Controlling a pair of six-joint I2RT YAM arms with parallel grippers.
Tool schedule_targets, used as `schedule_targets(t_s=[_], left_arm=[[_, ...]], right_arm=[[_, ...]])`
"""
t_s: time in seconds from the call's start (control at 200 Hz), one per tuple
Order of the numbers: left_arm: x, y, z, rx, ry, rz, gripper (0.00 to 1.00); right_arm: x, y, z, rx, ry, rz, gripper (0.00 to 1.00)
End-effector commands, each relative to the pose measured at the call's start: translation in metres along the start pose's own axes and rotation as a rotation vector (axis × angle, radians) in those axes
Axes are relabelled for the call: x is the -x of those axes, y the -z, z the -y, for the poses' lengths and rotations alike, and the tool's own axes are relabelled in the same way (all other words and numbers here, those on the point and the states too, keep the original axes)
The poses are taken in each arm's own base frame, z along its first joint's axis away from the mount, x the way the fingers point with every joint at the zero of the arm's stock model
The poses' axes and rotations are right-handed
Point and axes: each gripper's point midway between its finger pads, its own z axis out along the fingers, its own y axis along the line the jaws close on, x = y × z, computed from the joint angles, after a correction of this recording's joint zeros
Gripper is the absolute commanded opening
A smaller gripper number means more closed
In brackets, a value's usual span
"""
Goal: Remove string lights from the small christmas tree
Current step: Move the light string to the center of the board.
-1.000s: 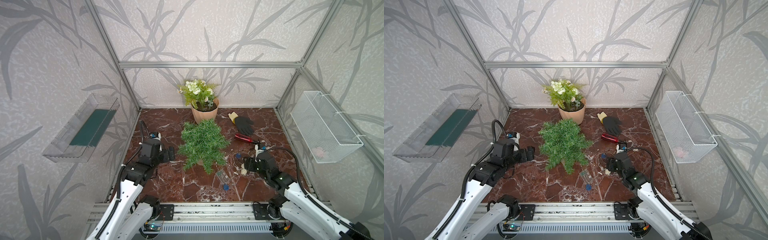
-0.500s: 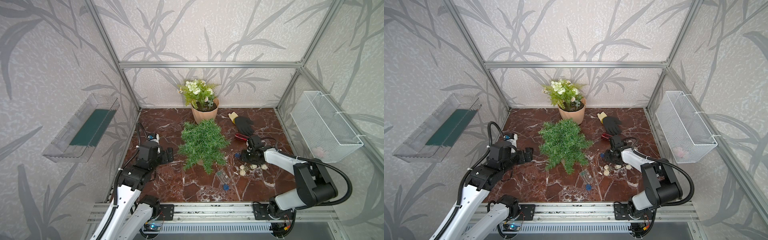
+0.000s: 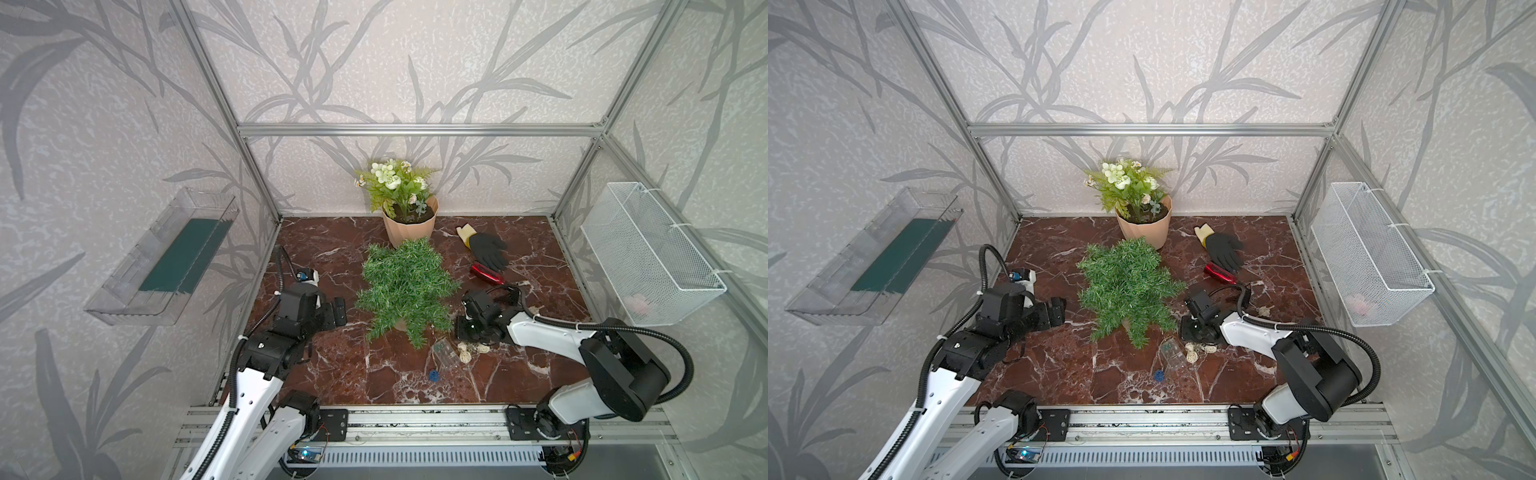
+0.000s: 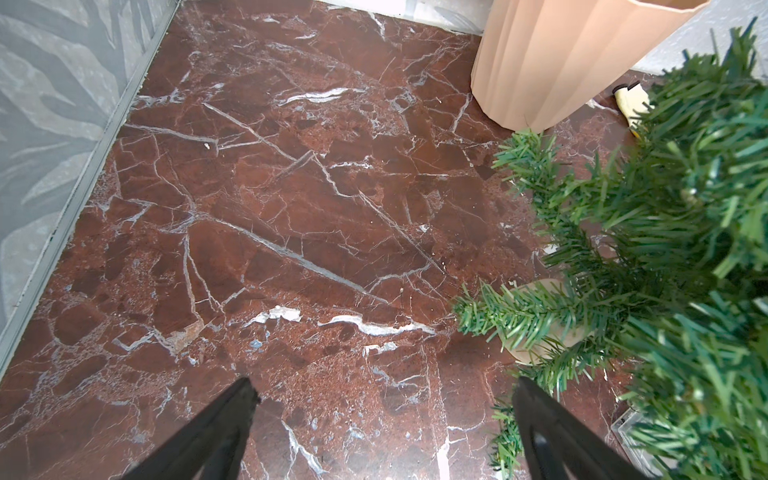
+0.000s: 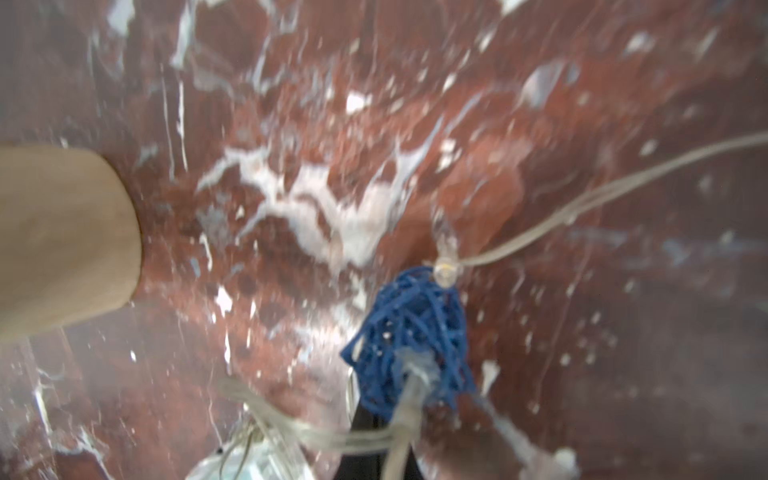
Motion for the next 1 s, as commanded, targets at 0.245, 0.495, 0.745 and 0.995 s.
schedule_targets(t_s=[0.245, 0.495, 0.745, 0.995], left_arm=[[-0.006, -0.001, -0.003, -0.002, 0.014, 0.006, 0.97], [-0.005, -0.004, 0.002, -0.024, 0.024, 0.004, 0.98], [-0.007, -0.002, 0.000, -0.017, 0.026, 0.005, 0.98], [-0.007, -0.003, -0.001, -0.011, 0.020, 0.002, 0.97]], right_arm=[[-0.042, 0.030, 0.010, -0.082, 0.058, -0.029, 0.10], [-0.042, 0.032, -0.012, -0.018, 0.112, 0.024, 0.45], [-0.047, 0.018, -0.038, -0.060, 0.204, 0.020, 0.64], [-0.052, 0.000, -0.033, -0.153, 0.236, 0.010, 0.69]])
